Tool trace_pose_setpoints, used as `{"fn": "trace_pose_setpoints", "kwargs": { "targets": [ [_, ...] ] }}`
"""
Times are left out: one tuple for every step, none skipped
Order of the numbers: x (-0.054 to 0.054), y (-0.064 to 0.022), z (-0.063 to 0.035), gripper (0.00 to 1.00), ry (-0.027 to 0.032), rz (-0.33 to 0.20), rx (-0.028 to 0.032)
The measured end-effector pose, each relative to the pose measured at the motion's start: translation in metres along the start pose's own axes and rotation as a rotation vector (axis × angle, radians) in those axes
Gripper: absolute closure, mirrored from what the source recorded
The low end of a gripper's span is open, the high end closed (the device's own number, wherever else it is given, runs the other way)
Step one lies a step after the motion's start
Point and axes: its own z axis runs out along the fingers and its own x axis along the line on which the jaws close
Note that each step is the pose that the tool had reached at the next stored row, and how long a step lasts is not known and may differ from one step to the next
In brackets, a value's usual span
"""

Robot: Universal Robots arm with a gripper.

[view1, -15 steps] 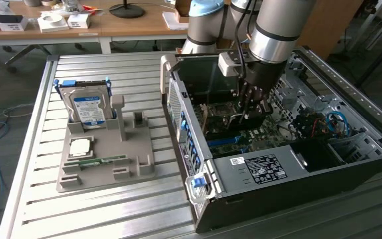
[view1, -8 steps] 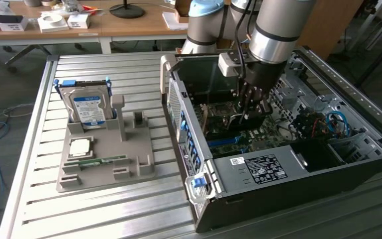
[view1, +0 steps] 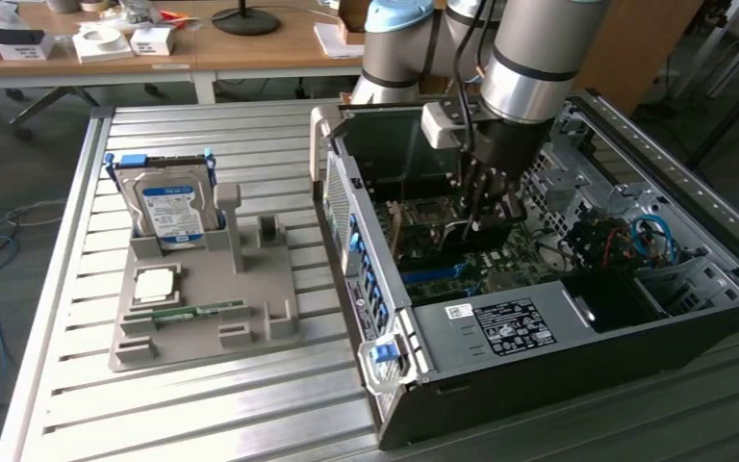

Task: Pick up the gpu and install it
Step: 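Insert the gpu into the slot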

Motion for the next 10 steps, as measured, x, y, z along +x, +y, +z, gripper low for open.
{"fn": "trace_pose_setpoints", "kwargs": {
  "targets": [
    [0.0, 0.0, 0.0002, 0.74, 0.0001, 0.0, 0.0],
    [0.0, 0.0, 0.0011, 0.74, -0.0003, 0.0, 0.0002],
    [0.0001, 0.0, 0.0018, 0.74, -0.0001, 0.0, 0.0001],
    [0.0001, 0.0001, 0.0025, 0.74, 0.0, 0.0, 0.0],
    [0.0001, 0.0001, 0.0032, 0.74, -0.0001, 0.0, 0.0001],
    [0.0001, 0.0001, 0.0038, 0.74, -0.0001, 0.0, 0.0001],
    [0.0001, 0.0002, 0.0039, 0.74, 0.0001, 0.0, 0.0],
    [0.0001, 0.0002, 0.0039, 0.74, 0.0003, 0.0, -0.0001],
    [0.0001, 0.0004, 0.0039, 0.74, 0.0004, 0.0, -0.0001],
    [0.0001, 0.0009, 0.0043, 0.74, 0.0, 0.0, 0.0]
  ]
}}
